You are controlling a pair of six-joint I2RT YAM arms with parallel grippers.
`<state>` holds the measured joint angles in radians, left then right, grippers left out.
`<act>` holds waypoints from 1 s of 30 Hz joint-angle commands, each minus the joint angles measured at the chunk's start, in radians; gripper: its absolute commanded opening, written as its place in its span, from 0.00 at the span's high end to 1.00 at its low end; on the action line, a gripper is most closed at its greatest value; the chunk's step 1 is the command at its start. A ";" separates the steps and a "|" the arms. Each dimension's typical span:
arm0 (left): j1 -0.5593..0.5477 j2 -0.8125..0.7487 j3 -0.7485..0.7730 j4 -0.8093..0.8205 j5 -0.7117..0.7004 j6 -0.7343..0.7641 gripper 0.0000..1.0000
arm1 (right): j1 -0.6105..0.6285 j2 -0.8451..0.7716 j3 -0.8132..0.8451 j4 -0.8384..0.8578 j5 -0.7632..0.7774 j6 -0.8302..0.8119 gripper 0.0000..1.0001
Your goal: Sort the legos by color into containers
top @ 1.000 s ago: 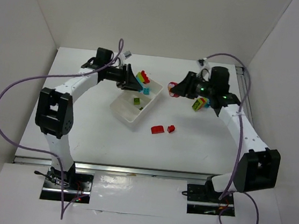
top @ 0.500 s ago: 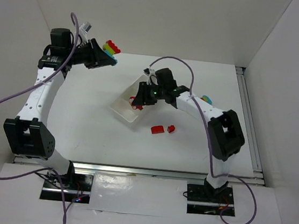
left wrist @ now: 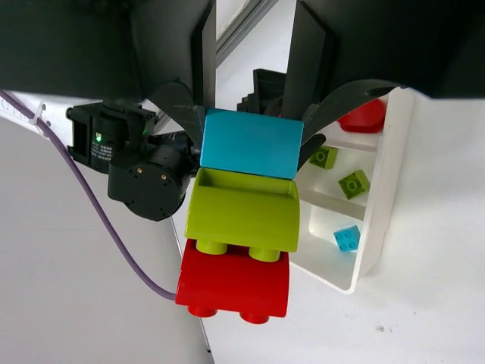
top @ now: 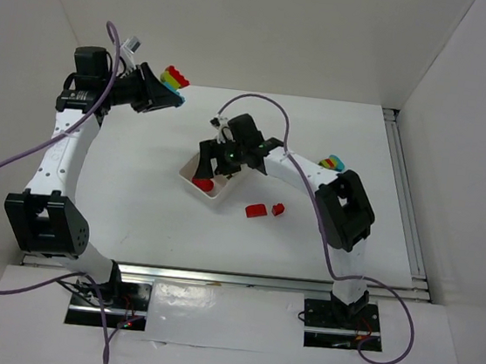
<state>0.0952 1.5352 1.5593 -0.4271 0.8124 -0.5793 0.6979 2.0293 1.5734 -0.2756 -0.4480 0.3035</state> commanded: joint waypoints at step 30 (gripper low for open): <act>-0.314 0.170 0.005 0.013 0.518 0.228 1.00 | -0.371 -0.383 -0.105 0.275 -0.606 0.147 0.01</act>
<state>-0.2005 1.6985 1.5131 -0.3943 1.2812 -0.4160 0.3248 1.6508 1.4345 -0.1398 -0.9802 0.3916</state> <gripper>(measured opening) 0.440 0.991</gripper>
